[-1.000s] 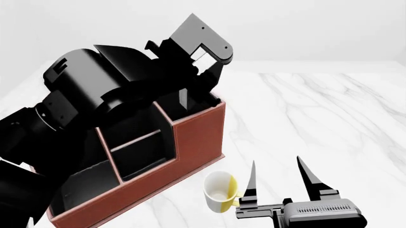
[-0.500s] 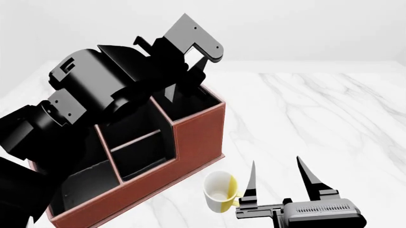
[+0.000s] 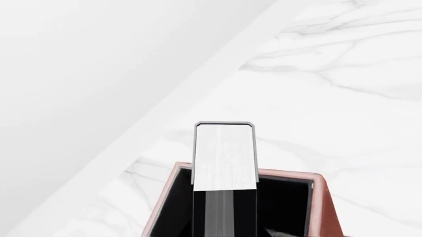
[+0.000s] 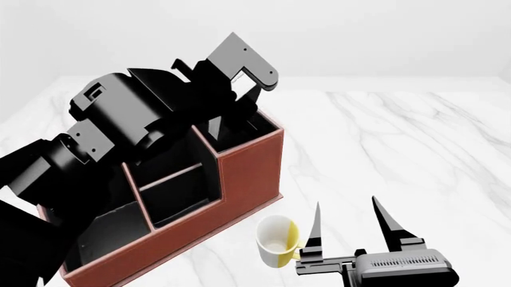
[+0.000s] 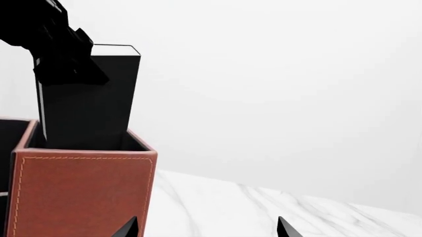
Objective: Pick up the book and place it in the right compartment of the caddy.
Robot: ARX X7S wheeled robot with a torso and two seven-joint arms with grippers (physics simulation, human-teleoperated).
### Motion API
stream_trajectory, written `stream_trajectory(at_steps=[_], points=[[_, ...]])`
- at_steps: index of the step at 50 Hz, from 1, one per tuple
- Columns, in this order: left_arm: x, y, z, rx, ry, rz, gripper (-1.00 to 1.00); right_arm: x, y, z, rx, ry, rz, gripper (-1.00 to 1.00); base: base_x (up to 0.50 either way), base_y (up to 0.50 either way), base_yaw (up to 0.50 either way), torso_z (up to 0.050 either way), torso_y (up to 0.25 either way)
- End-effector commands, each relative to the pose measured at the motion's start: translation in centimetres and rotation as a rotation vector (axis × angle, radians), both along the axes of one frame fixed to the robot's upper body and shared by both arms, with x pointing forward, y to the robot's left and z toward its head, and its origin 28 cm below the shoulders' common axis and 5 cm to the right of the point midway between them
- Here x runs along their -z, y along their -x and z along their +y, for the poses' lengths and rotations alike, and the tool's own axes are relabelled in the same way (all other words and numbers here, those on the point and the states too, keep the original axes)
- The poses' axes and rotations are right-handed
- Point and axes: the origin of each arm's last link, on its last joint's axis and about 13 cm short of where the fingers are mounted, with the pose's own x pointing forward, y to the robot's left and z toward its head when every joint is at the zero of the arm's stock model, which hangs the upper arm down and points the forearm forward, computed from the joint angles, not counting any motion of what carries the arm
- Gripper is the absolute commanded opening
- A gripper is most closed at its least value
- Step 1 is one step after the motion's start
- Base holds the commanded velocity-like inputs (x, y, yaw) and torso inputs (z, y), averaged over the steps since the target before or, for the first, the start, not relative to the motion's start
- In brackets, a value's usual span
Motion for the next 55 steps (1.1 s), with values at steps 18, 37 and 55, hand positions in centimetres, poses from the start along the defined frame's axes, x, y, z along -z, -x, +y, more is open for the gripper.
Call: stream_trajectory(at_steps=[18,37,55], points=[[0.3,-1.3,0.2,-0.017,0.029,-0.011,-1.0,0.0,-0.2,-0.1,0.006,-0.002,-0.001,1.0,0.0,0.0,0.0,0.0,0.002],[3.2,-2.6,0.2,-0.028,0.052,-0.016,-1.0,0.1,-0.2,0.0,0.005,0.003,-0.002,1.0,0.0,0.0,0.0,0.001,0.002],[0.7,0.1,1.2,-0.041,0.207,-0.236,1.0,-0.1,-0.1,-0.1,0.011,0.01,-0.011,1.0,0.0,0.0,0.0,0.0,0.001]])
